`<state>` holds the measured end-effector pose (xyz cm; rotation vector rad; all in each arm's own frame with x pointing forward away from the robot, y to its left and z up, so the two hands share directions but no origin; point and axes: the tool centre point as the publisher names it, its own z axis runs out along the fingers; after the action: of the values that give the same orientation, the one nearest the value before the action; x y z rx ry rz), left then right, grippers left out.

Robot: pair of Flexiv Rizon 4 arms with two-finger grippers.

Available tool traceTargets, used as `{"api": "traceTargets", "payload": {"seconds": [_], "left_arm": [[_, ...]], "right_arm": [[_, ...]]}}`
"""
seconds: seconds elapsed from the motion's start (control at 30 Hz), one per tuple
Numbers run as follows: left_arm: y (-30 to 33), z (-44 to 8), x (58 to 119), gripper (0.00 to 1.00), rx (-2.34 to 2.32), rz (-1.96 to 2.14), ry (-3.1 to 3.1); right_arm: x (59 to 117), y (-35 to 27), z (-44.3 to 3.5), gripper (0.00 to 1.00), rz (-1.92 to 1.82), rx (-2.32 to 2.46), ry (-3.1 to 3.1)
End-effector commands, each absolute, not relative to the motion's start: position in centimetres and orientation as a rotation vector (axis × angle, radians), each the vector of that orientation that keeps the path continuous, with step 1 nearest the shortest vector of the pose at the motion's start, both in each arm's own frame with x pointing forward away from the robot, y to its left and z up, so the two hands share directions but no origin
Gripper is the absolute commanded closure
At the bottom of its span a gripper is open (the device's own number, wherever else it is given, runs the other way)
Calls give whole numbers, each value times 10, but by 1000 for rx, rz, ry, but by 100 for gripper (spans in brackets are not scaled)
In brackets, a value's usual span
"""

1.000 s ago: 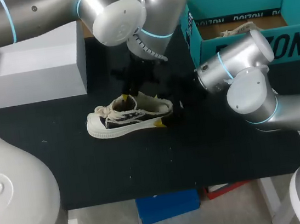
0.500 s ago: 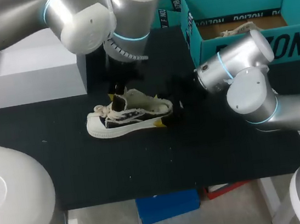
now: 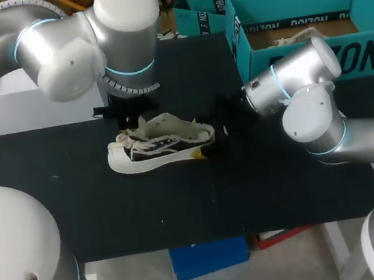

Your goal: Take the shoe out of the shoebox, open the shoe tongue, remove and reinsert the insole, then place the shoe into the shoebox

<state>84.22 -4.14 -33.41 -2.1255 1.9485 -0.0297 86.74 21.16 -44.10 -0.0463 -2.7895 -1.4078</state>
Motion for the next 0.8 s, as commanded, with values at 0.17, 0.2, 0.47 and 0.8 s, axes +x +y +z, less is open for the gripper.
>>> {"api": "traceTargets", "payload": {"seconds": [0.17,0.2,0.47,0.8], "left_arm": [[-22,-354,836,100,-2219,-276,2046],[-22,-357,836,100,-2227,-270,2046],[-24,-367,840,57,-2244,-257,2068],[-34,-333,842,0,-2121,-413,2337]], "right_arm": [[870,214,-445,100,-1405,-48,-2790],[870,214,-445,100,-1405,-48,-2790],[870,214,-445,100,-1405,-48,-2790],[870,214,-445,100,-1405,-48,-2790]]}}
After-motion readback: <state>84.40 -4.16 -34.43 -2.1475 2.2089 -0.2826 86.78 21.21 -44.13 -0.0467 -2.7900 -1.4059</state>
